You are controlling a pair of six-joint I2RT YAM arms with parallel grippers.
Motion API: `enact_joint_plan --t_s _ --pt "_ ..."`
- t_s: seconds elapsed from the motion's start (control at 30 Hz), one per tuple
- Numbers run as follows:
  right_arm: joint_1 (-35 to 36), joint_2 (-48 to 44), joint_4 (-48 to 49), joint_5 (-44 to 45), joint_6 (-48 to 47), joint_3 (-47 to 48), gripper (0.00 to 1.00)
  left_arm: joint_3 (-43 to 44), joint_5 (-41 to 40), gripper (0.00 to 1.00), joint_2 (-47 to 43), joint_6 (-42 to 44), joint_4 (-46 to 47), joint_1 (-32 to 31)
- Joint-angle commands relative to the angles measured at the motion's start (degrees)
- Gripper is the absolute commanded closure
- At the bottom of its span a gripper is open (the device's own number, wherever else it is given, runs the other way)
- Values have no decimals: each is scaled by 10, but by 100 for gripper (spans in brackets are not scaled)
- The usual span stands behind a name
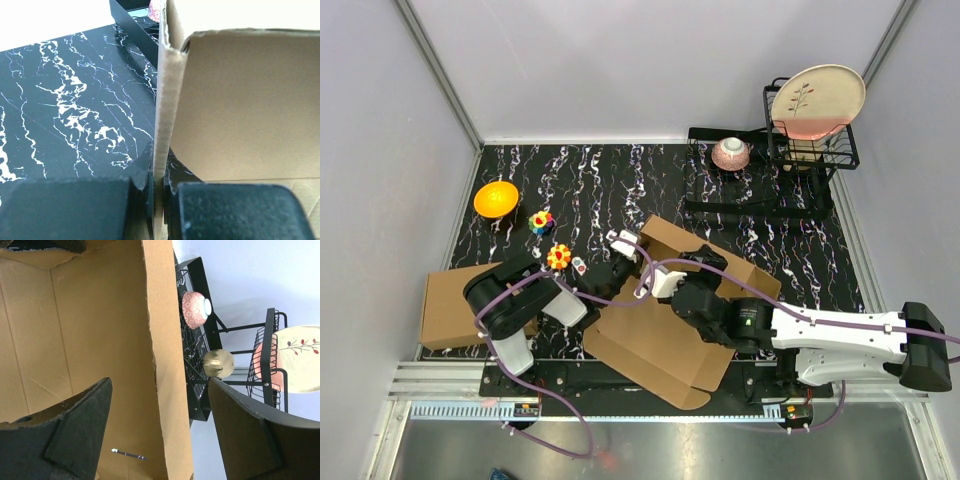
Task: Fold the paper box
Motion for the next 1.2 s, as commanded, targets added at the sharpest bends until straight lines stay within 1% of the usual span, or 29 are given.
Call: enact_joint_plan --t_s 0.0,0.2,0.33,0.37,0.4,0.43,0.47,0.5,0.53,0.6,0.67,0.77,0.8,0.83,0.87,0.9,0.93,0.97,1.0,1.03,1.07,1.1,1.13,1.17 --pt "14 -87 76 -4 103 25 16 -27 -46 100 -8 -80 185 36" --pt "14 -95 83 8 102 21 15 -34 -44 100 -16 -95 185 36" --pt "12 -73 98 73 55 27 14 -41 -37 100 -31 -99 185 36" --pt "12 -63 120 99 38 26 14 -42 -36 100 -33 -100 185 36" --pt "12 -57 154 110 -6 24 14 -43 -35 100 -37 -101 185 36" --pt "12 -52 207 125 -31 21 14 -44 -34 100 -37 -101 185 36" --pt "13 -45 229 140 -55 20 14 -45 -32 100 -37 -102 185 36" --pt "13 -41 246 144 -92 20 14 -45 -32 100 -38 -102 185 36" --pt "13 -40 283 148 -110 20 14 -46 -31 100 -37 -103 185 36" --pt "12 -35 316 156 -149 25 14 -48 -31 100 -36 -104 185 36" --pt "12 -39 322 150 -149 35 14 -50 -35 100 -35 -103 186 36" --pt "6 -50 323 134 -112 54 14 -51 -37 100 -32 -103 185 36" --pt "-1 -53 312 124 -62 69 15 -51 -37 100 -31 -104 185 36" --pt "-8 -55 253 113 -21 81 16 -51 -36 100 -29 -105 186 36" --pt "-19 -55 212 80 28 95 17 -51 -34 100 -28 -107 185 36" --pt "-52 -56 171 57 132 121 20 -51 -32 100 -27 -107 185 36" --pt "-69 -55 108 30 181 129 21 -51 -30 100 -25 -107 185 36" --pt "-92 -58 90 -28 225 133 24 -51 -29 100 -25 -106 185 36" --pt "-135 -60 74 -68 307 139 26 -51 -29 100 -26 -105 185 36" --pt "-158 -60 63 -104 338 137 33 -51 -25 100 -26 -104 185 36" --pt "-176 -53 63 -167 357 136 38 -51 -23 100 -28 -102 185 36" --pt "-193 -48 63 -203 410 137 44 -50 -22 100 -28 -102 185 36" --pt "-216 -39 68 -230 425 139 59 -49 -17 100 -30 -102 185 36" --pt "-220 -16 73 -261 434 141 65 -49 -15 100 -31 -102 185 36"
